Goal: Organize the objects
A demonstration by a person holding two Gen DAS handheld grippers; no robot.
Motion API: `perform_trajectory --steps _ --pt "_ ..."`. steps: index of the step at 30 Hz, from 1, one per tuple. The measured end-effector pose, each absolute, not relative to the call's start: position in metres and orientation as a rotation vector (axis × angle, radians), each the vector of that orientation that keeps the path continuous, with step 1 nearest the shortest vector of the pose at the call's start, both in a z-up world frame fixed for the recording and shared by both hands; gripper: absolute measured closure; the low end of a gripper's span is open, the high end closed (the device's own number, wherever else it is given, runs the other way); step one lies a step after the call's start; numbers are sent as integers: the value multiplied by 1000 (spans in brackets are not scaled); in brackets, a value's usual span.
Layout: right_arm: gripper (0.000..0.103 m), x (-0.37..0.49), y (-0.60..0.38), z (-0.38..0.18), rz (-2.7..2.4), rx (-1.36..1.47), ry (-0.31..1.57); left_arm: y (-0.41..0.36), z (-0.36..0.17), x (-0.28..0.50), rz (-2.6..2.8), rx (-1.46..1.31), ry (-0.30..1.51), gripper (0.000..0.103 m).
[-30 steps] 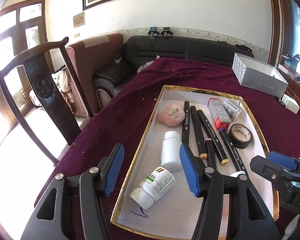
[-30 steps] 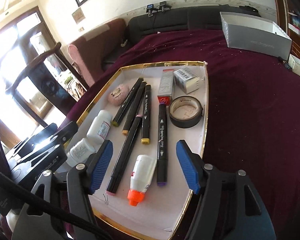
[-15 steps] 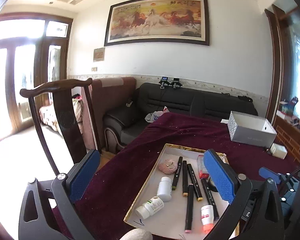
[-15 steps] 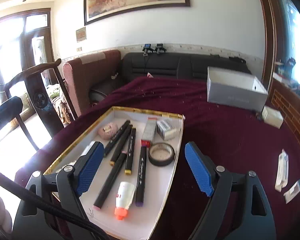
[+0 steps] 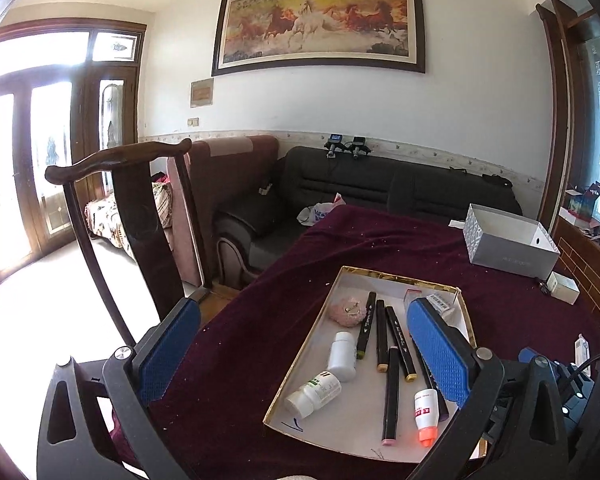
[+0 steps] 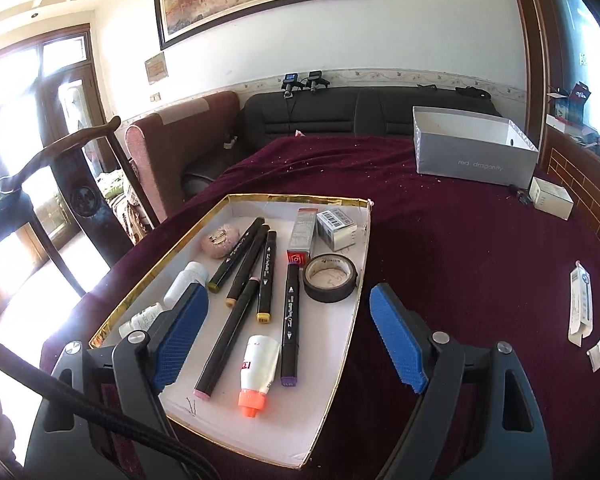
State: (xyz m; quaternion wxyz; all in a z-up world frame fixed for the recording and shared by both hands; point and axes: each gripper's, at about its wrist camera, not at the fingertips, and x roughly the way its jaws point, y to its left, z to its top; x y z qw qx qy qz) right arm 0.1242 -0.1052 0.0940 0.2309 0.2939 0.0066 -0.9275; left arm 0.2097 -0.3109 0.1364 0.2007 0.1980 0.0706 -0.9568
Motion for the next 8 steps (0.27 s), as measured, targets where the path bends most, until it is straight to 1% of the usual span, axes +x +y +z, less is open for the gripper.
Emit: perform_trajectory --steps 4,8 --pt "19 132 -117 92 -2541 797 94 -316 126 203 -2622 651 200 1" --pt "19 145 -133 92 -2552 748 206 -320 121 202 -2563 674 202 1"
